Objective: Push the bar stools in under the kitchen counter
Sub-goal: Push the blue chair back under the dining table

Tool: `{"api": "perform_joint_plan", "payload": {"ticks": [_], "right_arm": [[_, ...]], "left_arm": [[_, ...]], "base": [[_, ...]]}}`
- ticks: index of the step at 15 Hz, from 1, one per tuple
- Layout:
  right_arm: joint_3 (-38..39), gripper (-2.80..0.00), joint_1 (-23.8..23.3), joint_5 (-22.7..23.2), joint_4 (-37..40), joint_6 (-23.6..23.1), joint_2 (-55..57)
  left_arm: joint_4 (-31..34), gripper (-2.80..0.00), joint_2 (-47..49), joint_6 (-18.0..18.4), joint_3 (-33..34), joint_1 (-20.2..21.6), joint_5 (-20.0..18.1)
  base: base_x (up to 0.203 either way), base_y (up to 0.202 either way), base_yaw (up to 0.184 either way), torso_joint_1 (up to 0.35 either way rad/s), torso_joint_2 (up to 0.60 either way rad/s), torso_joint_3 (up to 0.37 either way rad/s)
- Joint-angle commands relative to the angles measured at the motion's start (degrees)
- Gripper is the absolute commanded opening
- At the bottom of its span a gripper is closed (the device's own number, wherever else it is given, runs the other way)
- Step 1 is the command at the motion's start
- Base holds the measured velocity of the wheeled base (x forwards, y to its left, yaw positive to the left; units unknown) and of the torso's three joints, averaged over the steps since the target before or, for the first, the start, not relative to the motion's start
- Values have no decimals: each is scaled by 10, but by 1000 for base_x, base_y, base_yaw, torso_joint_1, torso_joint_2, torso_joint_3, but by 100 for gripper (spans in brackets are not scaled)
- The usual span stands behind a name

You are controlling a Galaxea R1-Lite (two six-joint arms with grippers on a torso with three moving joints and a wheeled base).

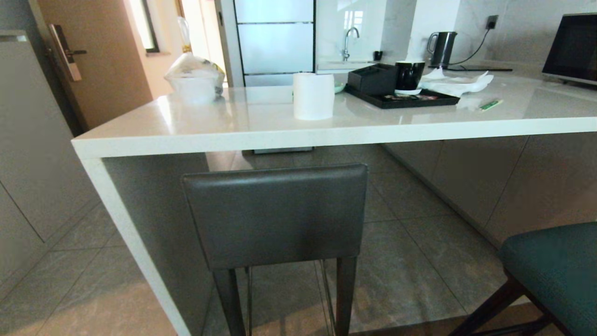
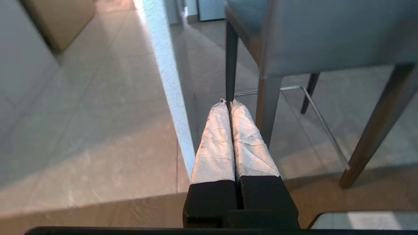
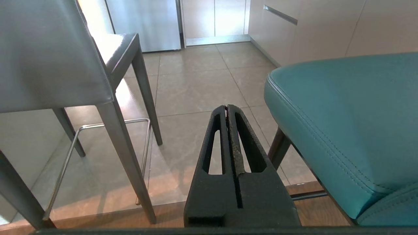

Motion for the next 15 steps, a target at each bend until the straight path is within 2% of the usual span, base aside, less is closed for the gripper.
{"api": "perform_joint_plan", "payload": {"ticks": [1, 3, 6, 15], "right_arm": [[14, -280, 0, 1, -1, -2, 0], [14, -280, 0, 2, -1, -14, 0], [14, -280, 0, 3, 0, -18, 0], [14, -280, 0, 3, 0, -17, 0]], "left_arm": [[2, -280, 0, 2, 2, -1, -8], [2, -280, 0, -12, 2, 0, -5], [2, -280, 0, -3, 3, 0, -7], [2, -280, 0, -6, 3, 0, -5]], "base": [[0, 0, 0, 0, 0, 0], [0, 0, 0, 0, 0, 0], [0, 0, 0, 0, 0, 0], [-194, 0, -2, 3, 2, 3]]}}
